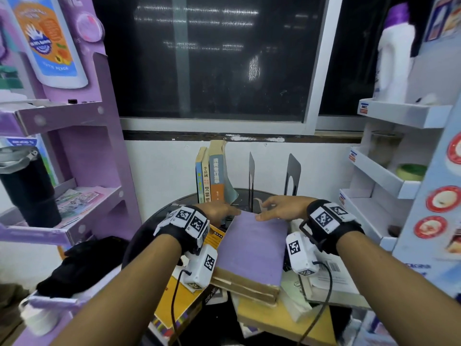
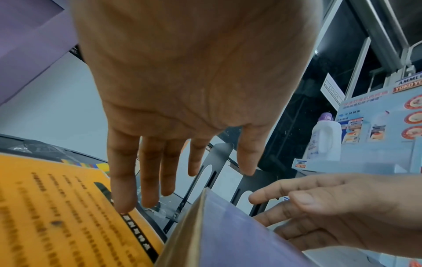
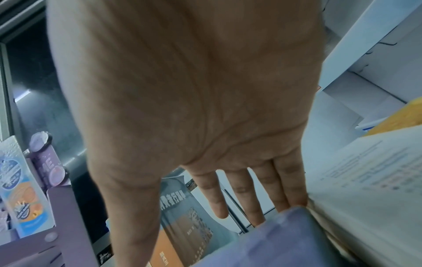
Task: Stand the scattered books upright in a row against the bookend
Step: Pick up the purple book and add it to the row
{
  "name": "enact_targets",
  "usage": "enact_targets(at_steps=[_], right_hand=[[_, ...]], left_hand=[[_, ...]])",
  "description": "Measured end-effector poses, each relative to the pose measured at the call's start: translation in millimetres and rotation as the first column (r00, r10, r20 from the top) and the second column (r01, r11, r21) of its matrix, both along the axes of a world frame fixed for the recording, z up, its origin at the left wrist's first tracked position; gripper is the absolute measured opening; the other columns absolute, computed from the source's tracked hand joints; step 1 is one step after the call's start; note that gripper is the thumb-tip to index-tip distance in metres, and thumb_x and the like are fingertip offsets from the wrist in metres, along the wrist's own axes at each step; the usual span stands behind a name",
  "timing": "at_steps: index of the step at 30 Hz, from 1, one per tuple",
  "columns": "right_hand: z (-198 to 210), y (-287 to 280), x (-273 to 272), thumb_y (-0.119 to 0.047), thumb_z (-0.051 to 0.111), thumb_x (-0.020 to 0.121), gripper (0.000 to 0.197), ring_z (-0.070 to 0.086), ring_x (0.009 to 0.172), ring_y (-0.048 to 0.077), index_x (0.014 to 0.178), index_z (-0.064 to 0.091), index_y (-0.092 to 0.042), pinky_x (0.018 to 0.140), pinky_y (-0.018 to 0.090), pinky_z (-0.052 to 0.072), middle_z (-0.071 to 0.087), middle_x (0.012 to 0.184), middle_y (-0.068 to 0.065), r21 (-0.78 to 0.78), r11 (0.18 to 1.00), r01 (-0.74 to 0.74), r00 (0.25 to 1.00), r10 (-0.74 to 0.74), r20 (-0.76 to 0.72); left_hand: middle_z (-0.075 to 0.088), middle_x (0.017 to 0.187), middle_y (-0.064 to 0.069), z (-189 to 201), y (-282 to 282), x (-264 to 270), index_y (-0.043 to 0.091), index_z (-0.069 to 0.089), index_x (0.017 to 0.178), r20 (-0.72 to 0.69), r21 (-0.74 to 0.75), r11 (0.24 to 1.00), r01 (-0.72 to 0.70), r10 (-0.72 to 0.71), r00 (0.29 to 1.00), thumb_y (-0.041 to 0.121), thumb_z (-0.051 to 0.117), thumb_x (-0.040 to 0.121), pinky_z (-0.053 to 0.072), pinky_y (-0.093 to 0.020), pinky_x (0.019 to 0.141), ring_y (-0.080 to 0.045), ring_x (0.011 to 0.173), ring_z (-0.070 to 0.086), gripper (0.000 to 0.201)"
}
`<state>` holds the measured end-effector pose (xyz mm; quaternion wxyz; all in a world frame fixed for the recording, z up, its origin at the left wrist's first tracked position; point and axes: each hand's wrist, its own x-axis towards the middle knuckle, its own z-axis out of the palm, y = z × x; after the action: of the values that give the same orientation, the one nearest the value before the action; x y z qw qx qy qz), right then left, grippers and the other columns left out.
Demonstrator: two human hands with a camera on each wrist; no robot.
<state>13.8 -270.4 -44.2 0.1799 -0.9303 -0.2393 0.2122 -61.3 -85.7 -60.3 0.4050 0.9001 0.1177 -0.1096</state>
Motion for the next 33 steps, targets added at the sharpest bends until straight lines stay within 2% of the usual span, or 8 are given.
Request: enact_targets(at_steps=[4, 11, 14, 17, 21, 25, 31, 33], right_hand=[[-3.0, -0.2, -0.5, -0.055, 0.065, 0.083, 0.076, 0.038, 0.137, 0.018, 0.144, 0.040, -0.018, 0.114, 0.033, 0.029, 0.038, 0.150, -0.002, -0.038, 0.999, -0.025, 1.000, 0.026, 0.017], [-7.6, 0.2, 1.2, -0.037, 0.079, 0.077, 0.071, 0.057, 0.118, 0.019, 0.136, 0.048, -0.016, 0.106, 0.035, 0.043, 0.056, 0.132, 0.000, -0.088, 0.994, -0.070, 0.997, 0.071, 0.006], [-9.0, 1.6, 1.8, -0.027, 0.084, 0.073, 0.075, 0.056, 0.117, 0.018, 0.136, 0.047, -0.015, 0.104, 0.031, 0.043, 0.056, 0.131, -0.003, -0.074, 0.993, -0.095, 0.995, 0.095, -0.007], [-12.4, 2.9, 3.9, -0.025, 0.088, 0.068, 0.081, 0.056, 0.118, 0.018, 0.137, 0.047, -0.015, 0.105, 0.032, 0.042, 0.057, 0.131, -0.001, -0.032, 0.995, -0.098, 0.995, 0.098, 0.013], [-16.6, 2.9, 5.3, -0.023, 0.091, 0.063, 0.082, 0.057, 0.116, 0.017, 0.134, 0.051, -0.019, 0.105, 0.034, 0.044, 0.059, 0.126, -0.002, 0.033, 0.993, -0.113, 0.993, 0.112, 0.037], [-16.9, 2.5, 6.2, -0.021, 0.092, 0.061, 0.081, 0.058, 0.114, 0.017, 0.132, 0.054, -0.020, 0.103, 0.035, 0.045, 0.061, 0.123, -0.002, 0.082, 0.986, -0.144, 0.989, 0.141, 0.040], [-15.9, 1.5, 6.1, -0.022, 0.094, 0.057, 0.078, 0.060, 0.107, 0.016, 0.127, 0.058, -0.026, 0.095, 0.034, 0.050, 0.062, 0.114, -0.003, 0.145, 0.972, -0.183, 0.982, 0.175, 0.066], [-13.6, 1.0, 4.6, -0.019, 0.093, 0.058, 0.077, 0.059, 0.104, 0.015, 0.127, 0.058, -0.026, 0.089, 0.029, 0.051, 0.061, 0.111, -0.005, 0.174, 0.965, -0.198, 0.980, 0.189, 0.065]], left_hand=[[0.054, 0.132, -0.008, -1.5, -0.2, 0.9, 0.008, 0.052, 0.131, -0.120, 0.073, 0.997, 0.039, -0.030, 0.992, 0.049, 0.050, 0.093, 0.042, -0.038, 0.099, -0.025, 0.115, 0.053, 0.056], [0.053, 0.136, -0.010, -0.2, -4.0, -0.1, 0.012, 0.049, 0.135, -0.223, 0.158, 0.978, 0.136, -0.098, 0.970, 0.048, 0.052, 0.093, 0.045, -0.030, 0.079, -0.025, 0.121, 0.051, 0.056], [0.044, 0.144, -0.004, 0.1, -6.7, -0.3, 0.017, 0.039, 0.144, -0.257, 0.185, 0.968, 0.170, -0.119, 0.959, 0.046, 0.053, 0.093, 0.037, -0.034, 0.101, -0.025, 0.133, 0.041, 0.061], [0.032, 0.153, 0.001, -5.9, -4.7, 3.4, 0.024, 0.027, 0.149, -0.279, 0.152, 0.974, 0.166, -0.118, 0.953, 0.049, 0.064, 0.085, 0.027, -0.040, 0.113, -0.024, 0.140, 0.031, 0.078], [0.033, 0.152, 0.000, -12.1, -1.4, 7.1, 0.023, 0.024, 0.149, -0.239, 0.138, 0.980, 0.147, -0.111, 0.965, 0.052, 0.077, 0.070, 0.031, -0.046, 0.113, -0.025, 0.137, 0.035, 0.099], [0.043, 0.142, -0.003, -12.2, 0.0, 4.0, 0.020, 0.030, 0.144, -0.150, 0.098, 0.990, 0.106, -0.090, 0.984, 0.032, 0.079, 0.076, 0.038, -0.044, 0.108, -0.026, 0.131, 0.043, 0.085], [0.044, 0.140, -0.002, -10.7, 5.1, 0.1, 0.023, 0.024, 0.144, -0.079, 0.034, 0.995, 0.091, -0.088, 0.993, 0.032, 0.087, 0.064, 0.041, -0.046, 0.105, -0.025, 0.129, 0.044, 0.102], [0.047, 0.135, -0.003, -12.5, 7.0, -1.3, 0.023, 0.024, 0.143, -0.039, -0.047, 0.997, 0.063, -0.064, 0.997, 0.019, 0.086, 0.066, 0.045, -0.048, 0.102, -0.027, 0.126, 0.047, 0.099]])
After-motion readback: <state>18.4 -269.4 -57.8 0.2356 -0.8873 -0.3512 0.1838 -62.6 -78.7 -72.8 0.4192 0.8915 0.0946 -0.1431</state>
